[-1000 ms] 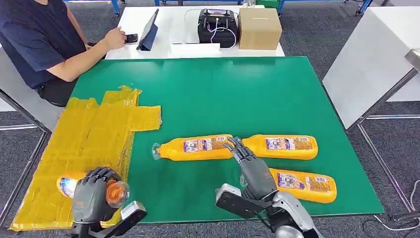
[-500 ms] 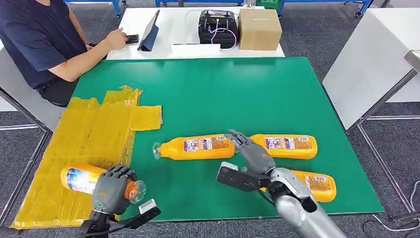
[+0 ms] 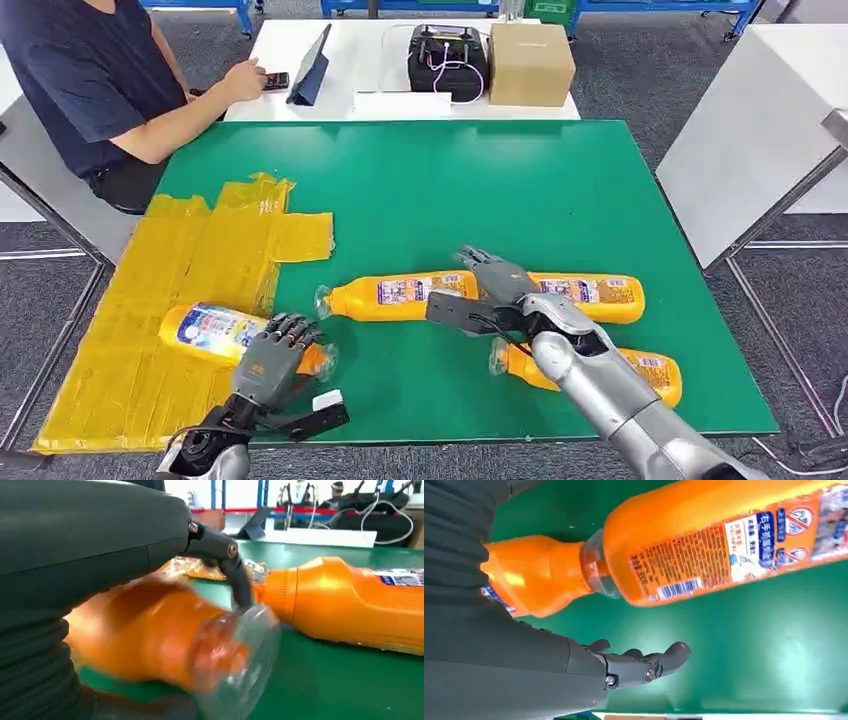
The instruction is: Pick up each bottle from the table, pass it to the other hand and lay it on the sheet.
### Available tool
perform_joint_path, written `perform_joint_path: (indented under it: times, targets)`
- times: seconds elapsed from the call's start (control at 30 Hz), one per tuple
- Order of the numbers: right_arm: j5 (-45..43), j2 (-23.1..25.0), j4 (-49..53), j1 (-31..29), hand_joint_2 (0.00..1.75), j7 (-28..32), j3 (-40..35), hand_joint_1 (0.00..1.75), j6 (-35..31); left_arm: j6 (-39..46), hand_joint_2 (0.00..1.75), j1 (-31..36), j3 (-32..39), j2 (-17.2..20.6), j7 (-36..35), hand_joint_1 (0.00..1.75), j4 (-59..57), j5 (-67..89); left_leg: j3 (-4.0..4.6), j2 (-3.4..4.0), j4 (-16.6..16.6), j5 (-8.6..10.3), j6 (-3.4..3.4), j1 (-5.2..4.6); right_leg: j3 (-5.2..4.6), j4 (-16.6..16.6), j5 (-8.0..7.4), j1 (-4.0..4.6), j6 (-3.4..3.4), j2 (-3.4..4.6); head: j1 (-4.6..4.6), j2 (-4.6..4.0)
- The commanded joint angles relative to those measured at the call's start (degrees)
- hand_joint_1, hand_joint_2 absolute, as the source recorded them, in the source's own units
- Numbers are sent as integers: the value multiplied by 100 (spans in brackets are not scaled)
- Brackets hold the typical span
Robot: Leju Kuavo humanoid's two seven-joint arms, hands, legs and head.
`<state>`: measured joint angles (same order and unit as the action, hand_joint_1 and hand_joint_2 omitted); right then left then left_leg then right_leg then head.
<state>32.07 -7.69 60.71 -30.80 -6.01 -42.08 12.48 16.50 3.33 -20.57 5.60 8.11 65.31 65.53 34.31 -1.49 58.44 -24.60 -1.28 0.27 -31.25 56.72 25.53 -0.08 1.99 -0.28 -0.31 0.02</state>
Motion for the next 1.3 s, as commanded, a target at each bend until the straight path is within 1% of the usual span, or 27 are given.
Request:
perform_joint_path:
  times: [0.03,0.1,0.17,0.2,0.23,0.27,0.3,0.33,0.43,0.47,0.5,0.53,0.57,0.6,0.67,0.7,0.73,0.77,0.83,0.87,0.97,1.03,1.07,1.17,1.23,1.3]
  targets:
    - [99,297,-1054,-467,175,108,-337,0,2,-447,0,-203,-317,168,62,0,-637,-367,-5,50,-12,3,3,-4,-10,-12,-15,-3,0,41,0,0]
    - [127,271,-926,-436,175,62,-373,0,77,-582,0,-253,-214,144,120,0,-513,-607,-8,31,-7,1,-1,-7,-3,-5,-6,-6,-1,25,0,0]
    - [127,271,-926,-436,175,62,-373,0,77,-582,0,-253,-214,144,120,0,-513,-607,-6,34,-9,3,1,-12,-6,-5,-8,-11,-2,26,-2,0]
    - [127,271,-926,-436,175,62,-373,0,77,-582,0,-253,-214,144,120,0,-513,-607,1,55,-18,9,6,-8,-18,-16,-19,-7,-5,41,-2,0]
    - [127,271,-926,-436,175,62,-373,0,77,-582,0,-253,-214,144,120,0,-513,-607,-3,38,-9,6,3,-11,-11,-7,-12,-10,-3,29,0,0]
    - [127,271,-926,-436,175,62,-373,0,77,-582,0,-253,-214,144,120,0,-513,-607,-2,46,-15,10,5,-11,-14,-11,-18,-9,-5,33,-2,0]
    - [142,283,-933,-433,175,55,-391,0,78,-603,0,-257,-200,138,131,0,-486,-644,-12,18,-5,3,-1,-14,2,0,-5,-13,-1,11,-2,0]
    - [176,299,-958,-440,175,48,-414,0,80,-663,0,-284,-161,127,189,0,-429,-765,-6,29,-7,7,1,-12,-6,-4,-12,-10,-2,19,-2,0]
    - [259,404,-1114,-445,175,44,-470,0,52,-1046,0,-399,32,73,537,0,-137,-1465,-10,17,-3,9,-4,-13,1,1,-6,-10,0,12,-2,0]
    - [291,423,-1156,-447,175,53,-485,0,32,-1160,0,-430,81,64,637,0,-44,-1664,-3,33,-6,14,-2,-11,-10,-3,-14,-8,-1,24,-2,0]
    - [371,487,-1254,-439,175,65,-480,0,-77,-1531,0,-547,254,4,946,0,252,-2328,6,48,-11,21,-2,-9,-23,-8,-23,-6,-2,36,-2,0]
    - [488,519,-1308,-446,175,81,-506,0,-176,-1740,0,-627,362,-27,1070,0,476,-2688,-3,35,-6,18,-6,-10,-10,-4,-15,-8,0,27,-2,0]
    - [606,574,-1364,-441,175,88,-483,0,-310,-2145,0,-757,534,-83,1280,0,804,-3326,-7,31,-3,15,-7,-9,-2,-2,-12,-6,0,24,-2,0]
    - [690,617,-1369,-418,175,103,-447,0,-397,-2385,0,-865,652,-127,1406,0,1059,-3716,3,46,-6,19,-5,-8,-15,-6,-20,-6,-1,36,-2,0]
    - [742,693,-1384,-376,175,129,-341,0,-450,-2930,0,-1073,931,-258,1599,0,1551,-4565,-8,28,1,13,-7,-9,-1,0,-9,-7,2,22,-2,0]
    - [787,731,-1419,-353,175,132,-296,0,-449,-3318,0,-1206,1150,-411,1622,0,1850,-5157,10,60,-6,18,-4,-5,-25,-9,-23,-3,0,47,0,0]
    - [846,752,-1468,-350,175,132,-305,0,-440,-3504,0,-1293,1266,-509,1634,0,2058,-5463,2,39,0,14,-6,-6,-14,-3,-12,-4,2,31,0,0]
    - [919,805,-1553,-328,175,136,-283,0,-465,-3735,0,-1404,1421,-642,1701,0,2363,-5854,12,46,-2,15,-6,-6,-21,-8,-14,-4,3,34,-2,0]
    - [1070,899,-1728,-317,175,138,-279,0,-529,-4011,0,-1523,1582,-810,1697,0,2726,-6307,19,35,6,12,-7,-4,-28,0,-9,-4,7,19,0,0]
    - [1107,959,-1828,-308,175,148,-245,0,-559,-4135,0,-1566,1624,-861,1719,0,2867,-6473,28,24,7,13,-7,-4,-39,1,-8,-5,7,11,0,0]
    - [1329,1148,-2171,-353,175,125,-252,0,-666,-4337,0,-1665,1715,-950,1767,0,3144,-6730,64,24,4,16,-7,-4,-76,-2,-13,-5,11,12,0,0]
    - [1383,1251,-2377,-376,175,129,-187,0,-703,-4422,0,-1699,1771,-982,1798,0,3205,-6824,65,24,3,15,-6,-5,-77,-2,-11,-5,10,12,0,0]
    - [1409,1309,-2496,-391,175,144,-137,0,-734,-4546,0,-1712,1810,-1009,1823,0,3206,-7011,57,38,1,10,-2,-1,-71,-6,-10,-1,8,22,-2,0]
    - [1566,1467,-2845,-475,175,152,-105,0,-842,-4667,0,-1693,1836,-1045,1867,0,3273,-7026,65,28,1,15,-3,-3,-79,-2,-11,-4,9,13,-2,0]
    - [1577,1532,-2964,-494,175,158,-53,0,-848,-4721,0,-1692,1800,-1038,1876,0,3307,-7054,70,31,2,16,-3,2,-85,-4,-14,2,9,15,0,0]
    - [1628,1549,-3045,-499,175,125,-51,0,-869,-4716,0,-1709,1813,-1050,1886,0,3305,-7056,76,17,1,20,-6,1,-89,-2,-13,1,11,4,0,0]
